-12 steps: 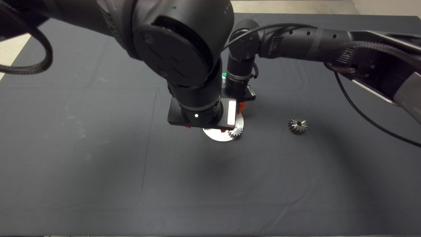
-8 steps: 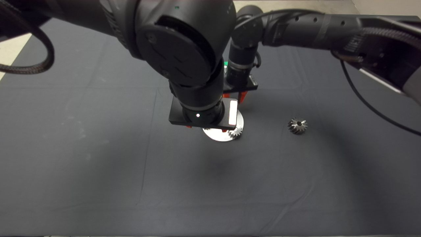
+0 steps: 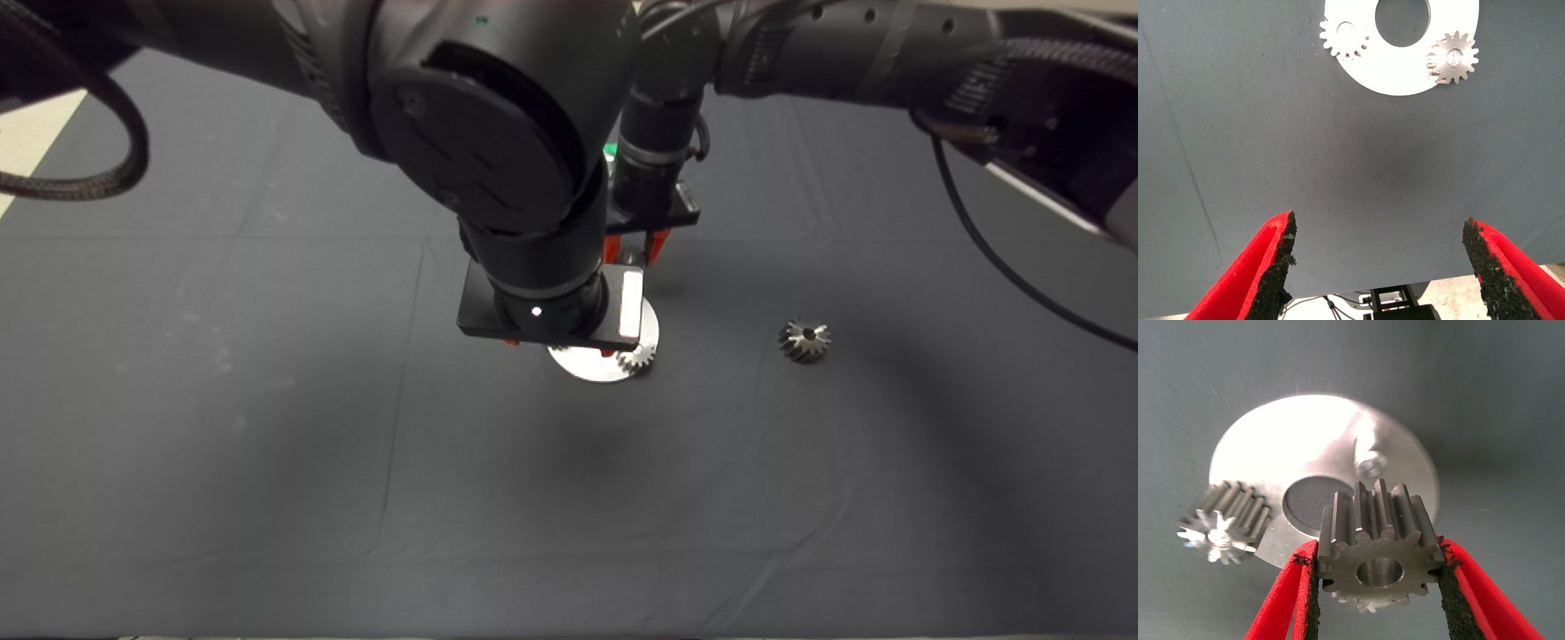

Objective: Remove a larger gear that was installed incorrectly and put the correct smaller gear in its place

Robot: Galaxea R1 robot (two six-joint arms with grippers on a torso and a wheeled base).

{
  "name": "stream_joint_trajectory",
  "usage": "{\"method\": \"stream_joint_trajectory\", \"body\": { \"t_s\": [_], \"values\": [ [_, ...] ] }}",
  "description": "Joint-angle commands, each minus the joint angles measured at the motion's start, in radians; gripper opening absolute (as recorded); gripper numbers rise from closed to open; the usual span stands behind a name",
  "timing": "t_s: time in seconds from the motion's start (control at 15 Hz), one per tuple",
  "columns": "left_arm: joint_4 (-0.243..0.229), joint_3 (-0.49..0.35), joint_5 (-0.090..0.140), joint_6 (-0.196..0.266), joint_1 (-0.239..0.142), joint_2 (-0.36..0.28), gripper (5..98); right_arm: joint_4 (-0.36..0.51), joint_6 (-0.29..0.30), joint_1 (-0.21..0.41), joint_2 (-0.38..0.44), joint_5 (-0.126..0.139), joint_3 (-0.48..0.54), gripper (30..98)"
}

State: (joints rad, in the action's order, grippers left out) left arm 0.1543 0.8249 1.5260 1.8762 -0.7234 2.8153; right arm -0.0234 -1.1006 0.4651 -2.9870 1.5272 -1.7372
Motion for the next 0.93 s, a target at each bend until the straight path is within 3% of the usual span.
{"method": "stream_joint_trajectory", "body": {
  "t_s": [0.0, 0.87],
  "values": [
    [0.008, -0.008, 0.06, 0.0, -0.018, 0.007, 63.5, -0.043, 0.005, 0.017, -0.004, 0.075, -0.002, 38.5],
    [0.016, -0.004, 0.06, 0.0, -0.011, 0.014, 63.5, -0.127, 0.013, -0.026, -0.013, 0.074, -0.005, 38.5]
  ]
}}
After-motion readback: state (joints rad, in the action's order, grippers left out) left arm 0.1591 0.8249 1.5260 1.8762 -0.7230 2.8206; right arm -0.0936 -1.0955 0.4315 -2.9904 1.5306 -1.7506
